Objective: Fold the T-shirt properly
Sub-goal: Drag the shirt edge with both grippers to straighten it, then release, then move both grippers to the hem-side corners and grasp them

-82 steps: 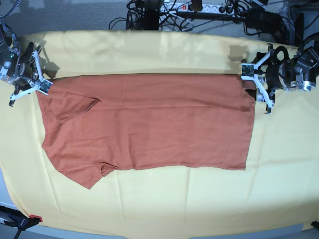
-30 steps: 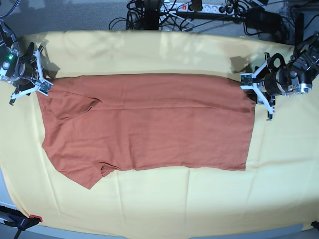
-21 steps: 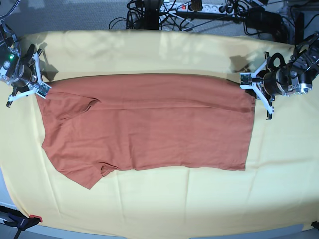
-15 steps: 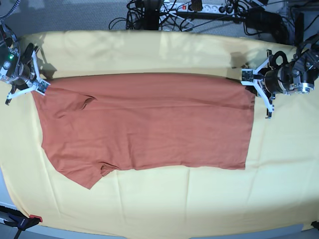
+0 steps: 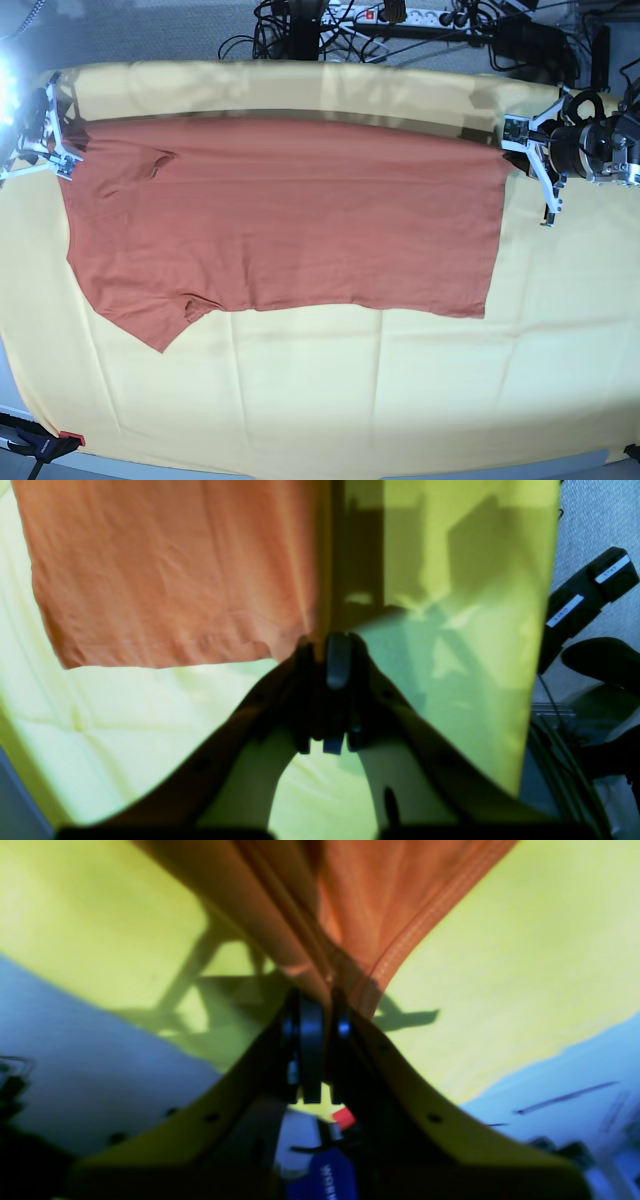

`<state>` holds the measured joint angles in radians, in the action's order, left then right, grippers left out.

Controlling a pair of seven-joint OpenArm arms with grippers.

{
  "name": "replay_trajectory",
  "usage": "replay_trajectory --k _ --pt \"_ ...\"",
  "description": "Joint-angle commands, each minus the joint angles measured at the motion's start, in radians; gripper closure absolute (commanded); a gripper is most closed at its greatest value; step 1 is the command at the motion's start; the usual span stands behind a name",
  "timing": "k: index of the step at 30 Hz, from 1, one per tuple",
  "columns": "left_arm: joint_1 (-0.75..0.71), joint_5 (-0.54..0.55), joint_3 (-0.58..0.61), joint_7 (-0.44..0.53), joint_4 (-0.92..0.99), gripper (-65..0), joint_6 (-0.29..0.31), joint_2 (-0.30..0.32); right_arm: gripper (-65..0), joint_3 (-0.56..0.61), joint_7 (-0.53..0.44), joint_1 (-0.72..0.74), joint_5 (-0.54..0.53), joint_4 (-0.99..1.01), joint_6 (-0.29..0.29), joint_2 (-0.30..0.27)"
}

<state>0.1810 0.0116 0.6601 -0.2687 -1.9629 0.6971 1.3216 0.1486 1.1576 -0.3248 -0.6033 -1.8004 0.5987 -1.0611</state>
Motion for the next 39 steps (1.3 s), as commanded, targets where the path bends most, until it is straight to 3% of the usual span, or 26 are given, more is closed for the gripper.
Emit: replay_trajectory --k 1,8,11,19,25,29,30,37,38,39 --pt "0.016 0.018 -0.013 -0.007 -0.006 0.0 0.001 0.031 0.0 -0.011 0.049 0.008 -0.002 -0.006 0.013 -0.031" --pt "0.016 0.095 -0.013 -0.01 -0.007 0.0 0.001 0.031 0.0 -0.011 0.15 0.008 -0.137 -0.006 0.035 -0.034" --pt "0.016 0.166 -0.013 -0.028 -0.007 0.0 0.001 0.031 0.0 -0.011 0.158 0.008 -0.149 -0.006 0.042 -0.036" --pt "0.013 0.235 -0.013 -0.052 -0.022 0.0 0.001 0.06 0.0 -0.011 0.184 0.008 -0.189 -0.006 0.049 -0.04" --pt "0.013 0.241 -0.013 -0.053 -0.04 0.0 0.001 0.08 0.0 -0.011 0.183 0.009 -0.19 -0.006 0.05 -0.039" --pt "0.014 0.241 -0.013 -0.055 -0.04 -27.6 0.001 0.081 -31.9 -0.011 0.194 0.009 -0.191 -0.006 0.05 -0.045" --pt "0.014 0.241 -0.013 -0.056 -0.04 -32.3 0.001 0.082 -36.3 -0.011 0.195 0.009 -0.196 -0.006 0.05 -0.051" --pt "0.05 0.259 -0.013 -0.138 -0.099 -34.0 0.001 0.114 -37.3 -0.011 0.239 0.01 -0.345 -0.122 0.036 -0.183" --pt "0.07 0.294 -0.013 -0.156 -0.1 -34.0 -0.018 0.113 -37.3 -0.011 0.218 0.016 -0.347 -0.146 0.027 -0.203" --pt "0.093 0.337 -0.013 -0.166 -0.095 -34.0 -0.085 0.113 -37.3 -0.011 0.181 0.028 -0.346 -0.166 0.014 -0.218"
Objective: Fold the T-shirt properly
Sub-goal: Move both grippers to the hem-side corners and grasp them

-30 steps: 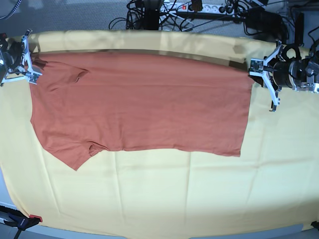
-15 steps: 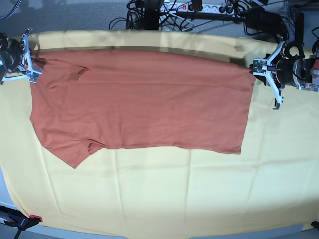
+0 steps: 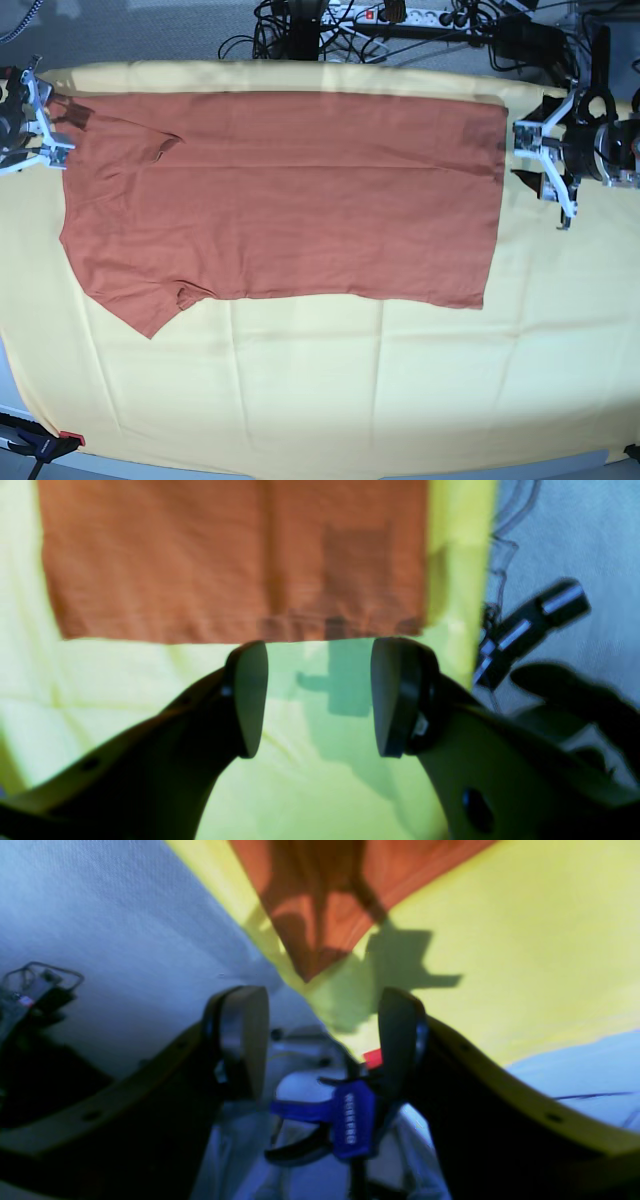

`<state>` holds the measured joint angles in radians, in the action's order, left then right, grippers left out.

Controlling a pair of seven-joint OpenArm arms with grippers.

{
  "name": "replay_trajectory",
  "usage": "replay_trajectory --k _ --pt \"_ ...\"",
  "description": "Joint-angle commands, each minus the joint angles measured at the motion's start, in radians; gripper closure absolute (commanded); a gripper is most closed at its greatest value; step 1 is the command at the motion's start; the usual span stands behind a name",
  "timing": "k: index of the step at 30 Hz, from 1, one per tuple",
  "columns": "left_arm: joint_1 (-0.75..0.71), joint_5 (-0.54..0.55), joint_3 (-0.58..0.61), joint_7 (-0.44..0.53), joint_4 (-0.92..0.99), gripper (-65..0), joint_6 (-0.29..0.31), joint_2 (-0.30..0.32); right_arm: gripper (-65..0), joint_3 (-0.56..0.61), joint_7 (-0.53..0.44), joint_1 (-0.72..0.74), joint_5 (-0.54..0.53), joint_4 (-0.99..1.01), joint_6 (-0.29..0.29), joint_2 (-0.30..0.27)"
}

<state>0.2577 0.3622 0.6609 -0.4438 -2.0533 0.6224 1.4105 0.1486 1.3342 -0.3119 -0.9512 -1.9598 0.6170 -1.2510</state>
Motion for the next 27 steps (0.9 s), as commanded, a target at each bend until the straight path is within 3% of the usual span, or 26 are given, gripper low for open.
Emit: replay_trajectory --k 1,6,8,12,16,20,23,27 --pt "0.042 0.033 -0.014 -0.001 0.003 -34.0 -0.088 0.022 -37.3 -0.011 -0.026 0.031 0.005 -0.018 -0.021 -0.036" --pt "0.172 0.12 -0.014 -0.036 0.137 -34.0 -0.439 -0.059 -37.3 -0.011 -0.147 0.127 0.08 -0.021 -0.063 -0.036" --pt "0.212 0.148 -0.014 -0.036 0.234 -34.0 -0.483 -0.115 -37.3 -0.011 -0.161 0.154 0.106 -0.021 -0.079 -0.028" --pt "0.271 0.219 -0.018 -0.036 0.462 -34.1 -0.48 -0.258 -37.3 -0.011 -0.176 0.16 0.122 -0.02 -0.087 -0.023" --pt "0.292 0.332 -0.089 -0.036 0.727 -34.1 -0.396 -0.434 -37.3 -0.011 -0.175 0.16 0.122 -0.02 -0.086 -0.018" --pt "0.293 0.489 -0.233 -0.058 0.988 -34.1 -0.204 -0.597 -37.3 -0.011 -0.176 0.16 0.122 -0.019 -0.086 0.003" --pt "0.305 0.576 -0.288 -0.104 1.125 -34.8 -0.072 -0.683 -37.3 -0.011 -0.177 0.16 0.122 -0.019 -0.086 0.009" --pt "0.308 0.589 -0.291 -0.105 1.213 -34.8 -0.021 -0.758 -37.3 -0.011 -0.205 0.16 0.122 -0.019 -0.086 0.01"
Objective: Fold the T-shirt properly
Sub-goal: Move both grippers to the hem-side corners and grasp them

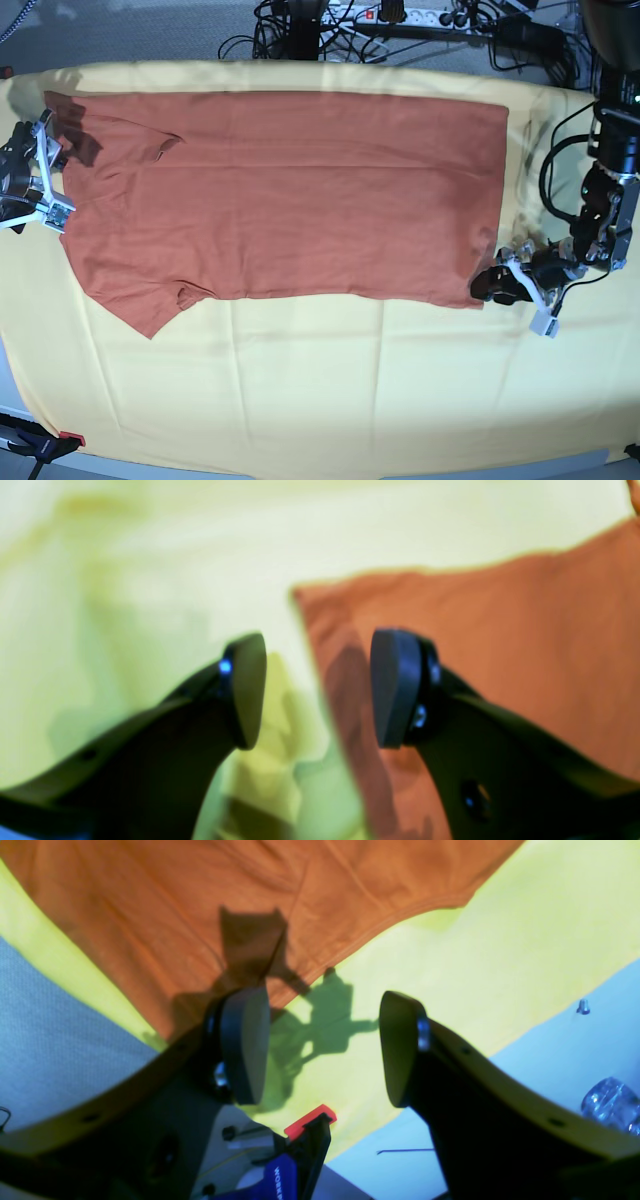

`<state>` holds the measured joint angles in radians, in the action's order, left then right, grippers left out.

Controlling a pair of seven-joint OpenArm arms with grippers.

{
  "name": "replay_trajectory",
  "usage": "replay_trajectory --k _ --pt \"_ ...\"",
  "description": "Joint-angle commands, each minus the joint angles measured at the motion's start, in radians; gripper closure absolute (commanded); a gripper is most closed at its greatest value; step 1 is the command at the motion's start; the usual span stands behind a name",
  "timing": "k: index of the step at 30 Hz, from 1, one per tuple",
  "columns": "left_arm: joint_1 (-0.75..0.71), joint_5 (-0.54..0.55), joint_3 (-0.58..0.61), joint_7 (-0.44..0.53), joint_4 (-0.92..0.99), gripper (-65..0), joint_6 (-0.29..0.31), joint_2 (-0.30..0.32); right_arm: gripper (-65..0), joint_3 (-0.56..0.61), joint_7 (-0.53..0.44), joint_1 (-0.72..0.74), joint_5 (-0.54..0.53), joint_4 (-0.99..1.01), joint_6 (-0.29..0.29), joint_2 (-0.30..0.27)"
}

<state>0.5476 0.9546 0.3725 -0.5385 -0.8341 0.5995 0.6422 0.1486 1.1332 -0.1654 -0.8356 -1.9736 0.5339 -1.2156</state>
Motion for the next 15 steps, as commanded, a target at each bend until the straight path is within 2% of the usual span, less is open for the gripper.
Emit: replay_trajectory --k 1,6,9,11,13,15 --pt "0.018 -0.004 -0.003 -0.013 0.004 -34.7 0.001 -0.006 -37.3 -0.011 -0.01 0.014 0.006 -0.005 -0.003 -0.026" --pt "0.018 -0.006 -0.003 -0.058 0.011 -34.7 0.002 -0.065 -37.3 -0.011 -0.016 0.014 0.006 -0.005 -0.003 -0.025" --pt "0.018 0.0 -0.003 -0.122 0.011 -34.7 0.048 -0.089 -37.3 -0.011 -0.024 0.014 0.011 -0.005 -0.003 -0.019" --pt "0.018 0.001 -0.003 -0.122 0.011 -33.5 0.063 -0.091 -37.3 -0.011 -0.064 0.014 0.059 -0.005 -0.01 0.001" --pt "0.021 0.0 -0.003 -0.1 0.011 -25.6 0.051 -0.09 -37.3 -0.011 -0.153 0.014 0.15 -0.005 -0.061 0.032" --pt "0.028 0.0 -0.003 -0.093 0.011 -11.6 0.003 -0.09 -37.3 -0.011 -0.243 0.014 0.282 -0.005 -0.128 0.074"
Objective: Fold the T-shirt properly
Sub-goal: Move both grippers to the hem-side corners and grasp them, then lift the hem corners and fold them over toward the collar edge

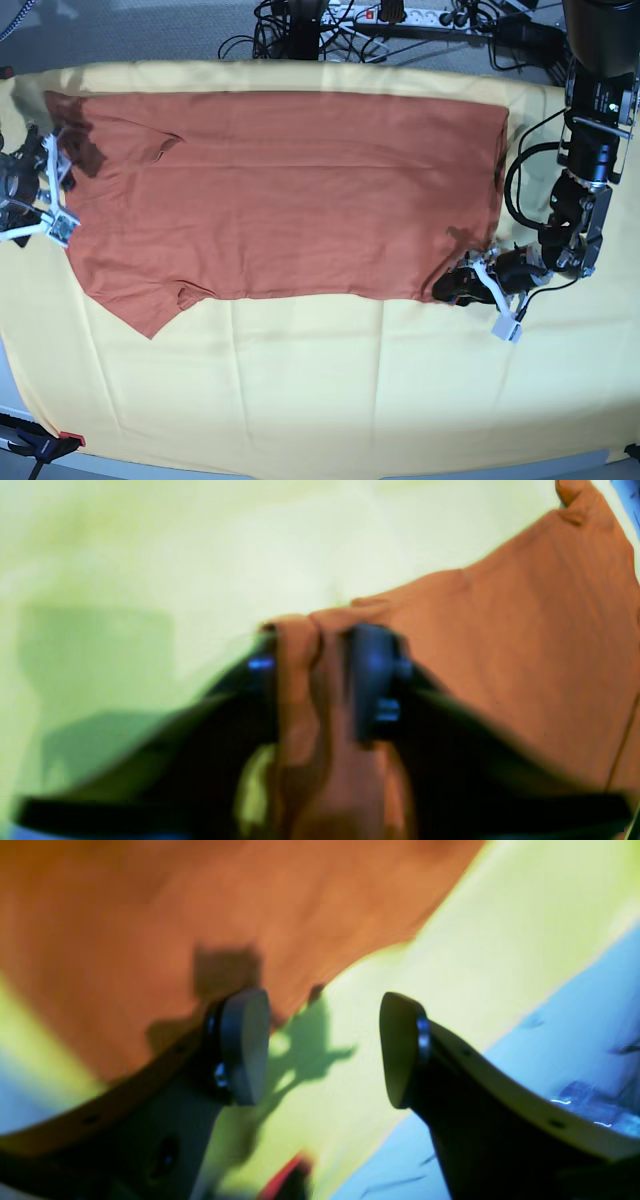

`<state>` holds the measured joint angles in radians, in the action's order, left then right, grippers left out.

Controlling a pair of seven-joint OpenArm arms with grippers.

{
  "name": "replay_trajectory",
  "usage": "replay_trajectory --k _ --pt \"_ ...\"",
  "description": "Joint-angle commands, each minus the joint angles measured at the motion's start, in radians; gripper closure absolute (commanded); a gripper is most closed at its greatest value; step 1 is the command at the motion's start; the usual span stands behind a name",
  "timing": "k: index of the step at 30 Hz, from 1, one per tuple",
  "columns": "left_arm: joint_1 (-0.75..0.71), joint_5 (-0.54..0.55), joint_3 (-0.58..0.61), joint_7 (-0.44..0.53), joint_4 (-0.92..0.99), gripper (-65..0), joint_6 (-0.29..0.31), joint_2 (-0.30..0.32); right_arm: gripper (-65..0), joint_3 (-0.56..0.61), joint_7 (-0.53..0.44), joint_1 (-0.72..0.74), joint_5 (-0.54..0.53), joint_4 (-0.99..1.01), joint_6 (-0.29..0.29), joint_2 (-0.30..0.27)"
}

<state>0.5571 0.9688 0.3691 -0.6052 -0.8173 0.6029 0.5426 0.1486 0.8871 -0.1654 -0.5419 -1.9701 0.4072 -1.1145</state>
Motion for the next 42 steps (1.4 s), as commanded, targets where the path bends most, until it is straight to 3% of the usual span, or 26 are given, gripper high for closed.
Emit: replay_trajectory --k 1,2,4,7,12,17,28,31,36,42 --pt "0.024 -0.014 0.001 -0.027 -0.005 -4.6 -0.026 0.01 -37.3 -0.011 -0.039 0.014 0.058 -0.008 -0.038 -0.005" --pt "0.029 -0.014 0.001 -0.027 -0.005 0.0 -0.046 0.012 -37.3 -0.011 -0.072 0.014 0.119 -0.008 -0.074 0.018" --pt "0.043 -0.032 0.001 -0.024 -0.005 0.0 -0.071 0.014 -37.3 -0.011 -0.113 0.021 0.211 -0.008 -0.151 0.068" --pt "0.072 -0.058 0.001 -0.024 -0.005 0.0 -0.073 0.014 -37.3 -0.011 -0.118 0.06 0.27 0.013 -0.209 0.157" --pt "0.118 -0.058 0.001 -0.024 -0.005 0.0 -0.073 0.014 -37.3 -0.011 -0.129 0.175 0.288 0.15 -0.224 0.284" --pt "0.121 -0.058 0.001 -0.028 -0.005 0.0 -0.073 0.011 -37.3 -0.011 -0.129 0.33 0.27 0.352 -0.22 0.358" --pt "0.103 -0.051 0.001 -0.028 -0.005 0.0 -0.072 0.009 -37.8 -0.011 -0.144 0.664 -0.008 0.92 0.032 0.478" --pt "0.102 -0.051 0.001 -0.028 -0.005 0.0 -0.072 0.008 -37.8 -0.011 -0.178 0.719 -0.008 1.063 0.051 0.5" --pt "0.103 -0.051 0.001 -0.028 -0.005 0.0 -0.072 0.008 -37.8 -0.012 -0.195 0.741 -0.006 1.168 0.032 0.503" --pt "0.103 -0.051 0.001 -0.028 -0.005 0.0 -0.072 0.008 -36.8 -0.012 -0.195 0.728 -0.089 1.169 0.155 0.525"
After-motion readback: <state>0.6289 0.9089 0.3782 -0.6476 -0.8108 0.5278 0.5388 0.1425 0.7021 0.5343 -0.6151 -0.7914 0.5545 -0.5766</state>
